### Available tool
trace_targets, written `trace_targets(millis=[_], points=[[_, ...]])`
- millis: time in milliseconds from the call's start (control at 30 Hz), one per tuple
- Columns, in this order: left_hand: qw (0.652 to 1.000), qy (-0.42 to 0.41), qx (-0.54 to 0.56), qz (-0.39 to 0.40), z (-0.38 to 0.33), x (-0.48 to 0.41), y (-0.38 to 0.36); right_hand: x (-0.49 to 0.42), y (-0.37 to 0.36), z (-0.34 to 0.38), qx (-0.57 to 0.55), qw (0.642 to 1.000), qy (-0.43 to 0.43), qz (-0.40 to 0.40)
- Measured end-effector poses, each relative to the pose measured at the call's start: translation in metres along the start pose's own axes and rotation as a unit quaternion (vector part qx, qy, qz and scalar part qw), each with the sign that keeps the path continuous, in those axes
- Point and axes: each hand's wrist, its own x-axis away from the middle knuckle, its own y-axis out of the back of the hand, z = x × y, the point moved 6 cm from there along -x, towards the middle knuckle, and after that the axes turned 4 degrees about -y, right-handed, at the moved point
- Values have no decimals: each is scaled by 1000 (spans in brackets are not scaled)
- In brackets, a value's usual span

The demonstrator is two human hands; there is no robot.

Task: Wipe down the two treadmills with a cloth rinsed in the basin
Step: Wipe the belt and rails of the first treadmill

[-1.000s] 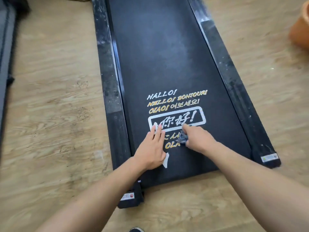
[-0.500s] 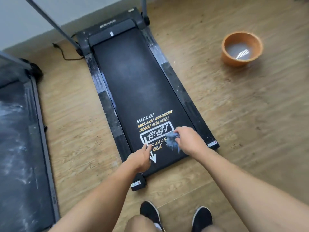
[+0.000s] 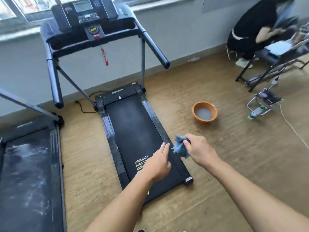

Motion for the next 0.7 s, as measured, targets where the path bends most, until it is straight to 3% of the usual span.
trace_targets(millis=[167, 333, 500, 700], points=[[995, -24, 16, -94, -21, 66, 107, 51, 89, 99, 85, 994, 74, -14], [992, -13, 5, -122, -15, 96, 162, 66, 129, 162, 135, 980, 144, -37], [989, 34, 26, -144, 4, 128, 171, 49, 121, 195, 125, 973, 193, -9], [972, 73, 113, -192, 34, 133, 154, 22, 70, 211, -15, 982, 177, 70]])
